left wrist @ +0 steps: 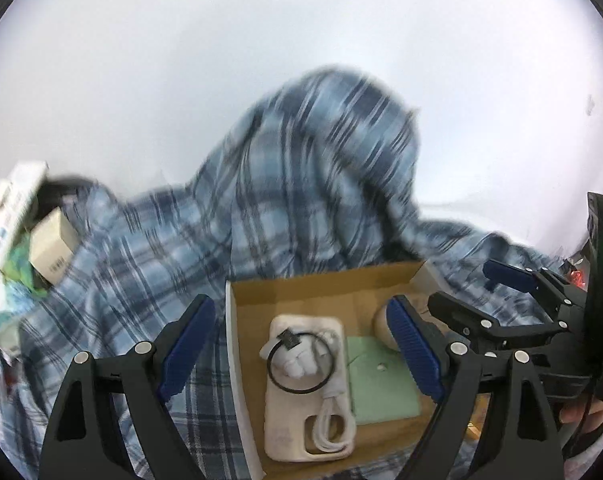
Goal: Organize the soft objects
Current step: 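Lift both tools away from the box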
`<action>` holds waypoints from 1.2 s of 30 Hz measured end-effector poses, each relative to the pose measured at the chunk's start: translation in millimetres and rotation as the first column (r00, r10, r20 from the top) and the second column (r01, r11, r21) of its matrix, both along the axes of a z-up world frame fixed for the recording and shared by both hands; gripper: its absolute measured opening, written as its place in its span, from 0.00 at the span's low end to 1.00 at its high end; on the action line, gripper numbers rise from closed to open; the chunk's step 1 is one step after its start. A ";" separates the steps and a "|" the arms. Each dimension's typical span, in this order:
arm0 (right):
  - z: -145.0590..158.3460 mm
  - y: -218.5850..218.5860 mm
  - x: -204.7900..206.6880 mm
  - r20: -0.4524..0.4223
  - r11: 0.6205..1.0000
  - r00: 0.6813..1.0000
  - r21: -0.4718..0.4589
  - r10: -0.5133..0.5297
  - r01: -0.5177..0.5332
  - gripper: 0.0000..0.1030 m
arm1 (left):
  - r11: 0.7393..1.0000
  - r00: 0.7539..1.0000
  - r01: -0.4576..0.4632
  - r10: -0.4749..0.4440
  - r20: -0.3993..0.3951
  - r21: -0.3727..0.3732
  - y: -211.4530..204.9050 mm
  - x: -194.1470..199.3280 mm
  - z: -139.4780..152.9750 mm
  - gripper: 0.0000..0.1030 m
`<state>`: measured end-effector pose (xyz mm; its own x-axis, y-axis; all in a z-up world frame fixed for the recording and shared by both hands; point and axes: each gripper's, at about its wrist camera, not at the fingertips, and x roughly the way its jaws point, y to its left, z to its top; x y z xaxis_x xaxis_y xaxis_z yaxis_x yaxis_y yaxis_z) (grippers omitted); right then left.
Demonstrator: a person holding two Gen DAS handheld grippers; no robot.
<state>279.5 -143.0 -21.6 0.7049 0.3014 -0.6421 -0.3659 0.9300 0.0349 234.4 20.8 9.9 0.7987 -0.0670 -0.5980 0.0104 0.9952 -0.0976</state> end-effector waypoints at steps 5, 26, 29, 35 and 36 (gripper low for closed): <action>49.0 -13.8 -30.4 0.108 0.999 0.994 0.041 -0.005 0.001 0.89 | 1.000 0.991 0.021 -0.023 0.131 0.016 -12.7 -41.9 47.5 0.87; 60.1 -77.0 -194.8 0.403 0.992 0.913 0.123 -0.066 0.018 1.00 | 0.999 0.930 0.035 -0.047 0.364 0.041 -27.0 -184.3 22.0 1.00; 43.5 -81.0 -203.6 0.403 0.993 0.913 0.115 -0.065 0.020 1.00 | 0.999 0.936 0.040 -0.050 0.350 0.035 -28.6 -190.8 5.9 1.00; 14.1 -83.9 -216.7 0.430 0.994 0.896 0.073 -0.108 0.084 1.00 | 0.998 0.932 0.013 -0.032 0.362 0.054 -32.6 -196.8 -22.3 1.00; 9.7 -83.4 -217.6 0.436 0.994 0.894 0.067 -0.105 0.084 1.00 | 0.998 0.933 0.017 -0.038 0.357 0.061 -33.2 -196.1 -26.6 1.00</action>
<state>61.9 -226.4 -11.9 0.9382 0.2409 -0.2483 -0.2644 0.9622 -0.0655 38.3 -12.4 -16.8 0.9586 -0.0670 -0.2766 0.0620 0.9977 -0.0268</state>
